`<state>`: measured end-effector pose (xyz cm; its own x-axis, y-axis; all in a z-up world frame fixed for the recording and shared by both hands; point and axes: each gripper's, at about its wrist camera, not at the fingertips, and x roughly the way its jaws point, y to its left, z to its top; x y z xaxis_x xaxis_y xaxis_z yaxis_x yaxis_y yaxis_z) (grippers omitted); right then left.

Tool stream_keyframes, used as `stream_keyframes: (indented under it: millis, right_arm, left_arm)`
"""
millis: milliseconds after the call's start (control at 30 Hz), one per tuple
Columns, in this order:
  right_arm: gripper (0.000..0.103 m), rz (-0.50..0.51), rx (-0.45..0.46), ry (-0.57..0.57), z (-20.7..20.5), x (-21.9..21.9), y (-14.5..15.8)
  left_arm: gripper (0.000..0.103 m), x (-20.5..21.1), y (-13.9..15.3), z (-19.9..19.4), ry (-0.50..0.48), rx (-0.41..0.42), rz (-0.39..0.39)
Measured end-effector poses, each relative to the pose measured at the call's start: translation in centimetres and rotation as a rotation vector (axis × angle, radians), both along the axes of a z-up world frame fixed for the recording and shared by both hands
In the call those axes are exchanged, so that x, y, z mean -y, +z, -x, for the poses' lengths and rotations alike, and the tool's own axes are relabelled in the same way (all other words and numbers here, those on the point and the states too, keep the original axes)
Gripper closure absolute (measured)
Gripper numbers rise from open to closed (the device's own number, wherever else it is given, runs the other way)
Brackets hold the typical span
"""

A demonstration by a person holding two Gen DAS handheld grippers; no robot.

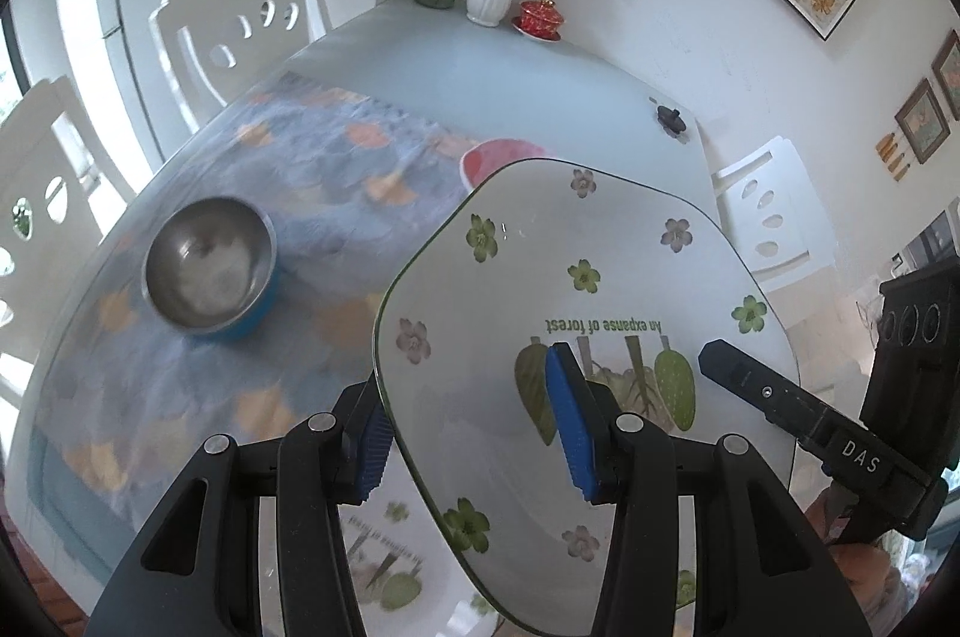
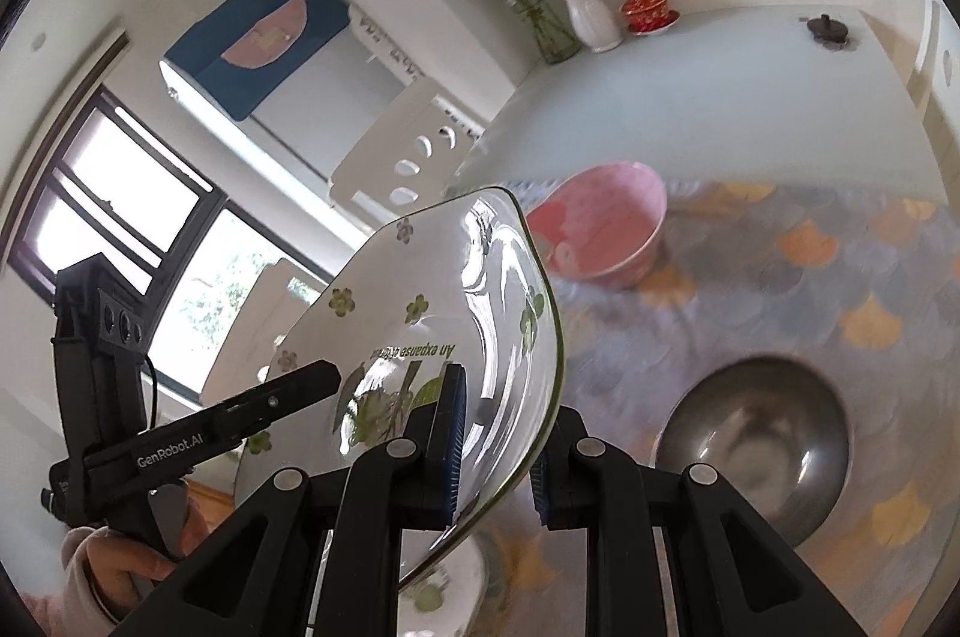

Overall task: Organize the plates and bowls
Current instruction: 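Carry the held plate with the left tool over the plate stack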

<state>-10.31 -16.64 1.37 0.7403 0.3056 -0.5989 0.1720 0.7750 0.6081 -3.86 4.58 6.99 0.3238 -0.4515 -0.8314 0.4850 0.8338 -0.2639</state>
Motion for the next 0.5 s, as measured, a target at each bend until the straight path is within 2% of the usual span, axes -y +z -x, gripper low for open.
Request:
stream_keyframes:
  millis: [233,500]
  right_arm:
    - [0.084,0.028,-0.013,0.050,1.3,-3.9,0.5]
    - [0.084,0.024,-0.025,0.105,2.3,-7.4,0.0]
  left_arm:
    - [0.060,-3.8,-0.2,1.5,0.025,0.007,0.027]
    - [0.060,-6.9,-0.7,2.4,0.010,0.021,0.032]
